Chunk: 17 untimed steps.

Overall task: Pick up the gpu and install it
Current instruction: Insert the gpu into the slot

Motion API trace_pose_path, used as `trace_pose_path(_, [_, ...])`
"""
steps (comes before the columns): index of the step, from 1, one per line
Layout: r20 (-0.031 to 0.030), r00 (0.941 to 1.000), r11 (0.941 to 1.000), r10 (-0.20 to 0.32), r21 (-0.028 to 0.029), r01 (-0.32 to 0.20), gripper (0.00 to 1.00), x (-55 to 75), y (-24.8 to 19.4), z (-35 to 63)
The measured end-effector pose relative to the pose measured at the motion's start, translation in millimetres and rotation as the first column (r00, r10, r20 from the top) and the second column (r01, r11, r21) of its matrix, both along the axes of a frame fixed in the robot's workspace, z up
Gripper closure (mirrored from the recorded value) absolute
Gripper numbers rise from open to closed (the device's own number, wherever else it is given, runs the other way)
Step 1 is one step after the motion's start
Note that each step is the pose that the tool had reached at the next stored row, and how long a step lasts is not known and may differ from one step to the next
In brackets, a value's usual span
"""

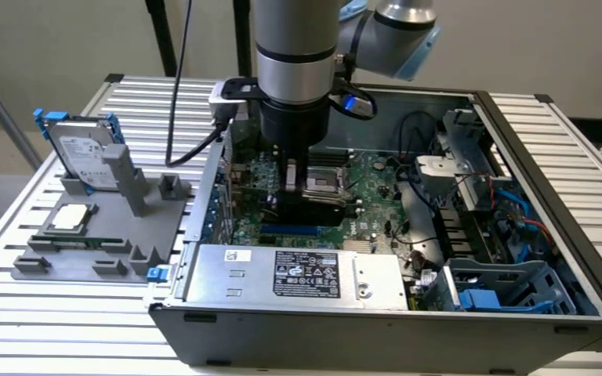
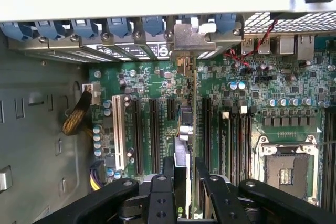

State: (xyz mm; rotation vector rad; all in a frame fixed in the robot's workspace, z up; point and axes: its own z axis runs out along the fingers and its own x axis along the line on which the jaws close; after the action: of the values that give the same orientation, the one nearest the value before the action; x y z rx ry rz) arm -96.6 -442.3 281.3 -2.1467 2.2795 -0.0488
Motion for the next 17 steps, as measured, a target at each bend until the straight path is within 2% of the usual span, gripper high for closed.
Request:
trace_pose_path(9, [0.0001, 0.9994, 0.9994, 0.035, 0.0051, -0.035, 0.73, -0.3, 1.4, -3.7])
trace_pose_path(17, [0.0, 0.9994, 0.9993, 0.036, 0.0089, -0.036, 0.73, -0.4, 2.0, -9.5])
